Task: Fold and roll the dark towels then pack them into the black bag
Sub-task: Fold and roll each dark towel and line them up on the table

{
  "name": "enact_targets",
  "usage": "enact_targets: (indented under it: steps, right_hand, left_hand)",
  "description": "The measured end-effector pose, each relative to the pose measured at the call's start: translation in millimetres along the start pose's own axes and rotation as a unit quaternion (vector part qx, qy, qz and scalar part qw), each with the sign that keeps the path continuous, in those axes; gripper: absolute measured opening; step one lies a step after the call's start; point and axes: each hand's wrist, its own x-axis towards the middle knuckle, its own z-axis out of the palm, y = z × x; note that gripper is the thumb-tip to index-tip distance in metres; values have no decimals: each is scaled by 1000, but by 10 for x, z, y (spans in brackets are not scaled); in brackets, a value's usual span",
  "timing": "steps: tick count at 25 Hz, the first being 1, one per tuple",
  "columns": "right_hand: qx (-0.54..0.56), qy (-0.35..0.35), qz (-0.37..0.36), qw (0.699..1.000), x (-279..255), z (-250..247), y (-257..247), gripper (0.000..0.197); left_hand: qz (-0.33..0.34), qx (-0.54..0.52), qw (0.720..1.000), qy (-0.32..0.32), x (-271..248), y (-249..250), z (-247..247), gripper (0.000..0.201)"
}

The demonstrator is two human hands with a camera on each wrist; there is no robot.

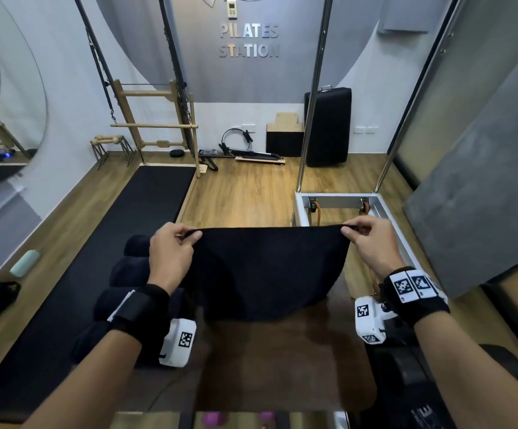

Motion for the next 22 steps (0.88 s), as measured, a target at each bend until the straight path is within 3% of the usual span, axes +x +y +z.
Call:
enact_targets:
  steps: [3, 8, 14, 17, 20, 22]
  right_hand:
    - [65, 29, -24, 997, -283, -297, -366, 17]
    - [161, 9, -63, 985, -742, -636, -915, 15]
    - [212, 67, -87, 971, -1207, -872, -1293, 6]
    - [250, 62, -79, 963, -1354, -891, -1356, 15]
    - [259, 55, -77, 961, -1440, -874, -1370, 11]
    - [251, 69, -48, 964, -1478, -888, -1364, 8]
  left_hand:
    - [30, -129, 991, 15, -162, 207, -383, 20]
    - [16, -262, 965, 26, -456, 571, -833, 6]
    - [68, -318, 945, 24, -824, 824, -1084, 3]
    - [78, -342, 936, 23, -931, 853, -1095, 8]
    - [99, -302, 948, 32, -1014, 864, -1074, 12]
    - [79, -293, 952, 31, -1036, 854, -1092, 8]
